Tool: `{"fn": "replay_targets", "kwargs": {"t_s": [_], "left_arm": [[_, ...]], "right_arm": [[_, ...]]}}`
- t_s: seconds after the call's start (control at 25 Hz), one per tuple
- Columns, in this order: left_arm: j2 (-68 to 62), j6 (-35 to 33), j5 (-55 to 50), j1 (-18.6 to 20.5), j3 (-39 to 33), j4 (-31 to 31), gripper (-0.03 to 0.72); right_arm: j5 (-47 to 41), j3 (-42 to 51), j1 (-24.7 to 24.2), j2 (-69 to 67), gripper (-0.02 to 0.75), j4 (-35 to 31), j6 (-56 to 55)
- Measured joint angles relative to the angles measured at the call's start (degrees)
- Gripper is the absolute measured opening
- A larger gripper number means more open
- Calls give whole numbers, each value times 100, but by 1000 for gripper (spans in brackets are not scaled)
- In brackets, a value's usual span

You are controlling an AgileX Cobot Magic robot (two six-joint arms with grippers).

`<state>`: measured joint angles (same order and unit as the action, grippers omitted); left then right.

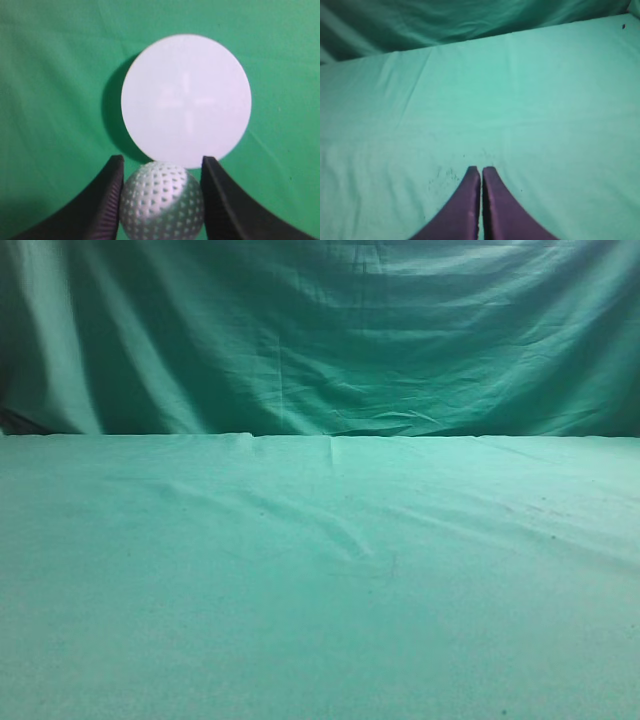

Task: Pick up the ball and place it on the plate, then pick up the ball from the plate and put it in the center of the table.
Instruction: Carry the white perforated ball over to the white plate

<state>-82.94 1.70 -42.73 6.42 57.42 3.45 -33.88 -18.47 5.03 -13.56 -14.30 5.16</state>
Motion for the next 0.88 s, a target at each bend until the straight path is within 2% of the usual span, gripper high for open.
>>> {"fn": "replay_targets", "kwargs": {"t_s": [0.16,0.48,0.68,0.88], "left_arm": [[-209,10,422,0,0,118,314],[-784,69,920,0,0,515,314],[-1191,81,1235,0,0,649,314],[-1382,101,1580,0,0,671,314]], "right_arm": [[-484,-161,0,-324,0,-14,447],[-1654,-1031,132,-1930,0,256,925],[-1638,-1266,589,-2653,0,416,960],[-1530,-1274,641,-3002,0,456,965]]}}
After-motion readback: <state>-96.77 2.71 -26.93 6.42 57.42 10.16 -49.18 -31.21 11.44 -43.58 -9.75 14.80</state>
